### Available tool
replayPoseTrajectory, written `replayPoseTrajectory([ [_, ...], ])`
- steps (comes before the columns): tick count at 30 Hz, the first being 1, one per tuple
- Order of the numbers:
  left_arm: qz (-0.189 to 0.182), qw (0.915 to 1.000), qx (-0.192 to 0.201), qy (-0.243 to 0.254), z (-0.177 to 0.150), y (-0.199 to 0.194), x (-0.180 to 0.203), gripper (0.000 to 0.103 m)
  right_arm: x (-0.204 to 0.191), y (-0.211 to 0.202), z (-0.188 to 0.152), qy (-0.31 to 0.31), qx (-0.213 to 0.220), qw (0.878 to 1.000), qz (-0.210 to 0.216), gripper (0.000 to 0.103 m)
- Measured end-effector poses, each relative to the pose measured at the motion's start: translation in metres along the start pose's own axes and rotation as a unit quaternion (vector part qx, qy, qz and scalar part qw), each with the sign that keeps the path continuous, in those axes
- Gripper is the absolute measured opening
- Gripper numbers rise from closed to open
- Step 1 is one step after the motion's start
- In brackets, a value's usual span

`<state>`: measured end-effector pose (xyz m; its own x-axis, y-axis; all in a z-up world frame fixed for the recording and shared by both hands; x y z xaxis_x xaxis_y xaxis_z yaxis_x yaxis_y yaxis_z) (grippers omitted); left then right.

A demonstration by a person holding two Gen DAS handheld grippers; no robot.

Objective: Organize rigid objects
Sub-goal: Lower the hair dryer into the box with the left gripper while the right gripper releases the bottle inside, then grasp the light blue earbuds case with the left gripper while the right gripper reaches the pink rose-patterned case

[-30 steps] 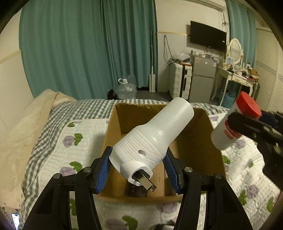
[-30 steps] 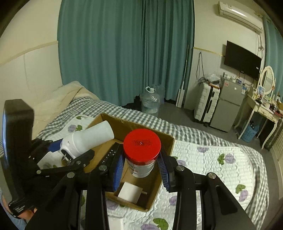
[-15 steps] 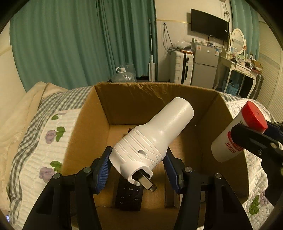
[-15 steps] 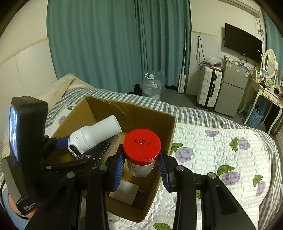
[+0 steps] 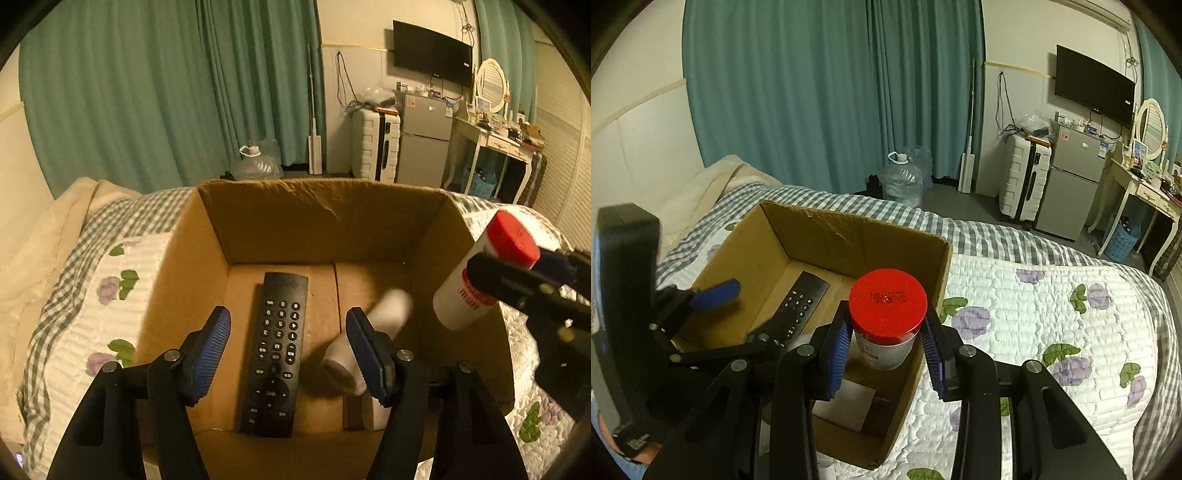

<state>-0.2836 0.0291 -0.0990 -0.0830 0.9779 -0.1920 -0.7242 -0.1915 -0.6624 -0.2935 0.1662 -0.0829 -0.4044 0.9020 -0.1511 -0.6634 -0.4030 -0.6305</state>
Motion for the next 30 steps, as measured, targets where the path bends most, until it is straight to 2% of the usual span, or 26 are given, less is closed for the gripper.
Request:
replayPoseTrajectory([
  [7, 0.004, 0.9998, 0.010, -0.014, 0.000, -0.009, -0.017, 0.068, 0.000, 0.019, -0.005, 0.006, -0.016, 1.000, 0.007, 0.038],
  [8, 0.005, 0.9998, 0.011, -0.016, 0.000, -0.011, -0.020, 0.068, 0.001, 0.020, -0.005, 0.011, -0.013, 1.000, 0.006, 0.042],
  [9, 0.004, 0.9997, 0.011, -0.020, 0.000, -0.015, -0.023, 0.068, 0.003, 0.018, -0.004, 0.018, -0.007, 1.000, 0.001, 0.060],
  [10, 0.003, 0.9997, 0.012, -0.022, -0.001, -0.018, -0.025, 0.068, 0.006, 0.013, -0.002, 0.026, 0.001, 1.000, -0.004, 0.074],
  [16, 0.007, 0.9993, 0.021, -0.031, -0.010, -0.057, -0.047, 0.068, 0.005, -0.035, 0.003, 0.033, 0.026, 0.999, -0.026, 0.075],
  [21, 0.009, 0.9991, 0.029, -0.029, -0.035, -0.096, -0.068, 0.068, -0.018, -0.087, -0.009, 0.011, 0.027, 0.999, -0.035, 0.077],
  [25, 0.017, 0.9995, 0.022, -0.012, -0.066, -0.115, -0.078, 0.068, -0.042, -0.121, -0.034, -0.005, 0.026, 0.999, -0.034, 0.078],
  [30, 0.016, 0.9998, 0.007, -0.011, -0.110, -0.126, -0.082, 0.068, -0.063, -0.137, -0.081, -0.001, 0.022, 1.000, -0.021, 0.079],
])
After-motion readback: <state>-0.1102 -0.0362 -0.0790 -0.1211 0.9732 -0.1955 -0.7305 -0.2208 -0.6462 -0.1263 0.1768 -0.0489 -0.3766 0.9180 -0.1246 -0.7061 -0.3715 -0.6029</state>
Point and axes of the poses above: each gripper's, at about its wrist camera, not at the fingertips, and y roughly the way its jaws point, x to its right, z to its top, the point moved 6 cm from there along y, roughly the way its jaws point, and after that the axes turned 9 degrees about z, right-handed, at the moved point
